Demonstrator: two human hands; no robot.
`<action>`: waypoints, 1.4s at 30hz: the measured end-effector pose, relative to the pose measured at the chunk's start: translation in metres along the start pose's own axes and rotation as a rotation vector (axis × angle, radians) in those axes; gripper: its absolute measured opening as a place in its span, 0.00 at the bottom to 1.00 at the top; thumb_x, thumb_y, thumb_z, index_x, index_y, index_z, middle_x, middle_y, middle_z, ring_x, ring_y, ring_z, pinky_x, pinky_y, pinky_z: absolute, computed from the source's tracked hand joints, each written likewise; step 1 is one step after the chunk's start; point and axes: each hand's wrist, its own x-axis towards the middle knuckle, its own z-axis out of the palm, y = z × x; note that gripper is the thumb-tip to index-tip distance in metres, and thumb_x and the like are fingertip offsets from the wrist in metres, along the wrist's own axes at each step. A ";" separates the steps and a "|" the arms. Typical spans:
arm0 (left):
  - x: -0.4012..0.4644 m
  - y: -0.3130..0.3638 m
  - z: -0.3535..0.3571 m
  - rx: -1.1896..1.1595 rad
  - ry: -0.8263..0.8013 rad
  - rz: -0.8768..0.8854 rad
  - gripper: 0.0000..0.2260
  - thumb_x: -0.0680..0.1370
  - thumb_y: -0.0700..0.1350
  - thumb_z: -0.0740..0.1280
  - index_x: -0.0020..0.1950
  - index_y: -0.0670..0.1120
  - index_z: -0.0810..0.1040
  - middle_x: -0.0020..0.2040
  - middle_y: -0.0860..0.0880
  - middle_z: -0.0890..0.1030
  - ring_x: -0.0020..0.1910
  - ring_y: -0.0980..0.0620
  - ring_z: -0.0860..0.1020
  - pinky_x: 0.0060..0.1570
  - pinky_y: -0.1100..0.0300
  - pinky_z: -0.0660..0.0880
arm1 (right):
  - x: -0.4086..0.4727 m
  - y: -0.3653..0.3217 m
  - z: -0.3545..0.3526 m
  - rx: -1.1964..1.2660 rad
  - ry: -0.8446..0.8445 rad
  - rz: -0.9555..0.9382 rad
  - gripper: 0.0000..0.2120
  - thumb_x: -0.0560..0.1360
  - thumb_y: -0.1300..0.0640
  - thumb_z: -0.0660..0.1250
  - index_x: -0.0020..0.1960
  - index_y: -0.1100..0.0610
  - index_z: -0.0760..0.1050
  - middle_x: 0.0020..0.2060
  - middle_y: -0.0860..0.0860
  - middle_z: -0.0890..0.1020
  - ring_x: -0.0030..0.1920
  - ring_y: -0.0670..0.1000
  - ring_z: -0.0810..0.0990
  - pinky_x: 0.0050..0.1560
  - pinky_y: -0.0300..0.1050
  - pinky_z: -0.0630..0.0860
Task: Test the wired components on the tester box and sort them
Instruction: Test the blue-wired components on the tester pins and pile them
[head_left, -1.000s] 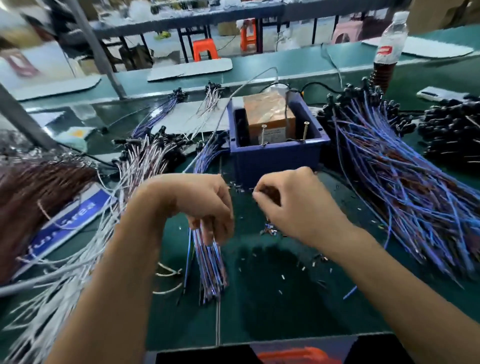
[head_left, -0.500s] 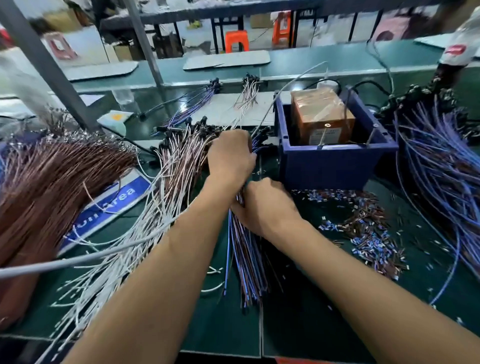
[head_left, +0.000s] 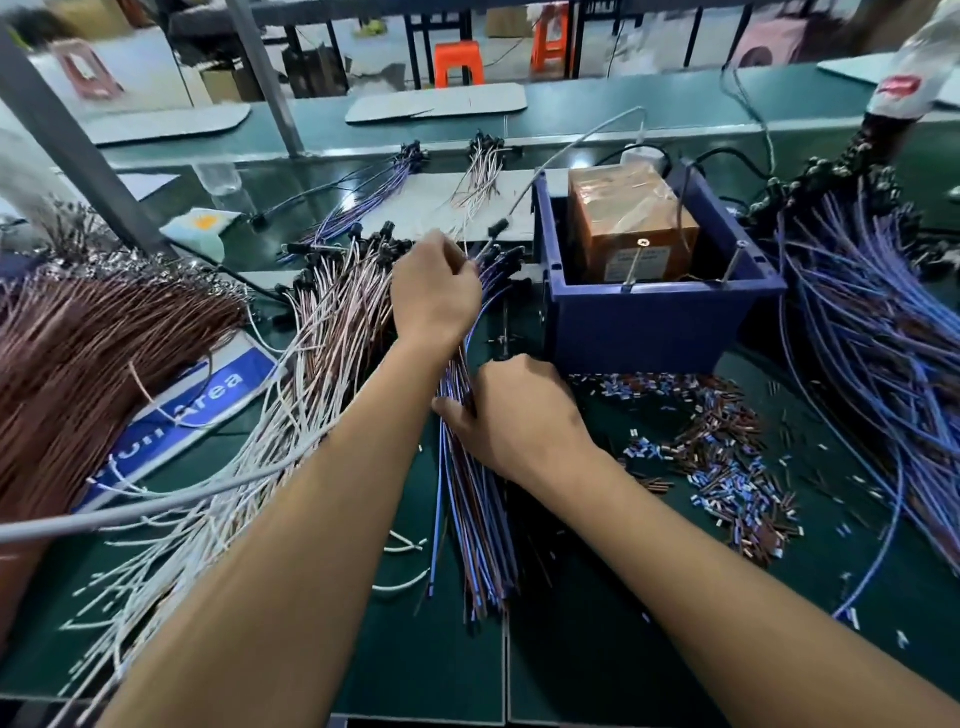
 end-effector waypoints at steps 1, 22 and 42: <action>-0.004 -0.001 -0.003 -0.153 0.029 -0.037 0.03 0.81 0.43 0.69 0.49 0.44 0.78 0.45 0.47 0.84 0.46 0.47 0.83 0.52 0.49 0.81 | 0.000 0.000 0.000 -0.001 -0.002 0.023 0.30 0.80 0.33 0.62 0.32 0.55 0.65 0.28 0.54 0.70 0.27 0.54 0.69 0.27 0.43 0.61; -0.077 0.065 -0.063 -0.723 0.402 0.479 0.10 0.83 0.40 0.63 0.42 0.45 0.72 0.32 0.54 0.70 0.28 0.56 0.66 0.29 0.58 0.64 | -0.046 0.091 -0.115 0.892 -0.048 -0.074 0.07 0.83 0.62 0.67 0.51 0.59 0.84 0.33 0.51 0.85 0.27 0.47 0.75 0.29 0.37 0.74; -0.129 0.040 0.025 -0.065 -0.094 0.673 0.02 0.80 0.39 0.68 0.51 0.41 0.80 0.42 0.47 0.80 0.37 0.39 0.79 0.35 0.46 0.76 | -0.064 0.196 -0.096 0.683 0.183 0.025 0.02 0.76 0.58 0.76 0.44 0.53 0.86 0.35 0.48 0.87 0.38 0.46 0.87 0.41 0.34 0.80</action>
